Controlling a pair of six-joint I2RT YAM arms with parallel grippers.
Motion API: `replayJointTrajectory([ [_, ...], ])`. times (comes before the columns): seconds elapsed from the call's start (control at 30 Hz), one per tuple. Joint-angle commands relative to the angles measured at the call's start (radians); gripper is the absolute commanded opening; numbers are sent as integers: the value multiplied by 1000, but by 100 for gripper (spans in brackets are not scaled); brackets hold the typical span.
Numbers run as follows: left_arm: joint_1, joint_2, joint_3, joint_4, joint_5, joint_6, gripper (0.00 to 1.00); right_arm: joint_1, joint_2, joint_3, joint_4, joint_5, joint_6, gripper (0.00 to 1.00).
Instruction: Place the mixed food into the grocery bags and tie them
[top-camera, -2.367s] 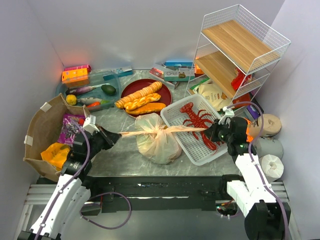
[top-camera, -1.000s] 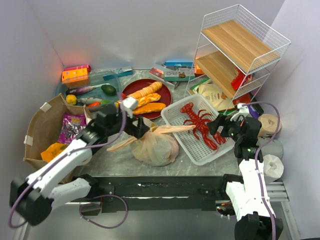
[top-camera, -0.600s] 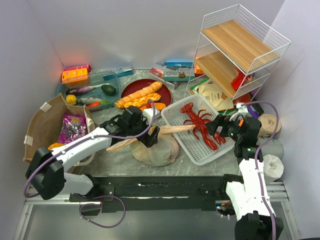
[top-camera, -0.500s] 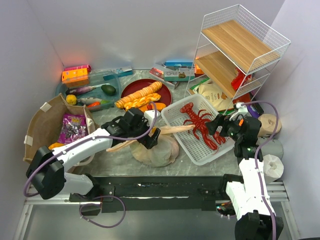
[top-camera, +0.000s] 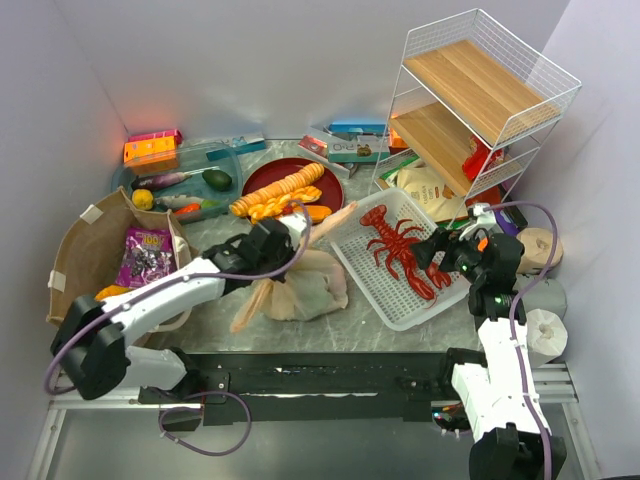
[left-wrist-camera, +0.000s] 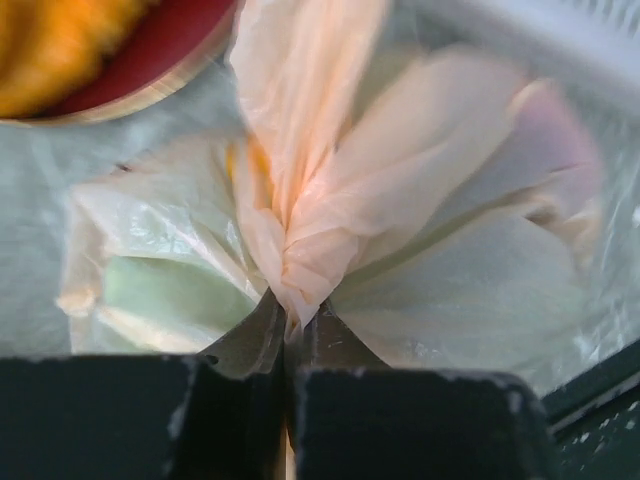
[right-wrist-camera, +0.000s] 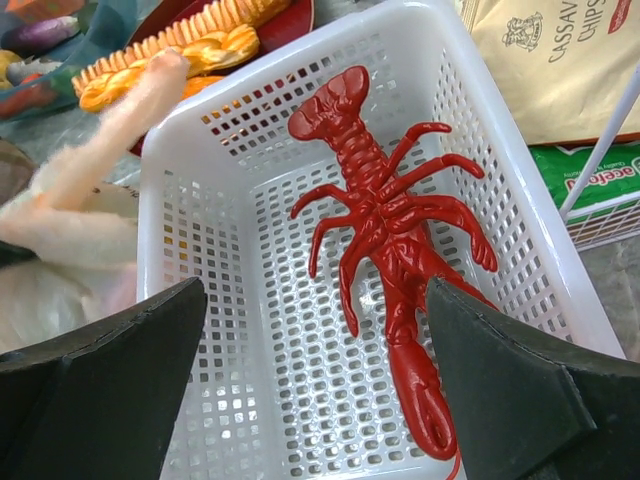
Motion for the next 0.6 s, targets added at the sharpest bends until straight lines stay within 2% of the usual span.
replayJointTrajectory([
  [0.0,135,-117,206,41,-72,-24,1,-1,-23,13,56,-14,10,97],
  [0.07,199,-121,323,9,-98,-19,1,0,-17,13,67,-21,13,97],
  [0.1,236,-130,355,-12,-157,-15,1,0,-12,11,69,-27,16,97],
  [0.27,311,-261,484,-5,-245,39,1,0,-5,1,76,-26,10,96],
  [0.43,567,-262,660,-162,-235,47,1,0,15,-22,135,-61,32,96],
  [0.5,684,-275,693,-187,-209,13,1,2,26,-22,147,-66,35,96],
  [0.57,748,-311,704,-204,-195,-22,1,2,31,-15,145,-60,27,96],
])
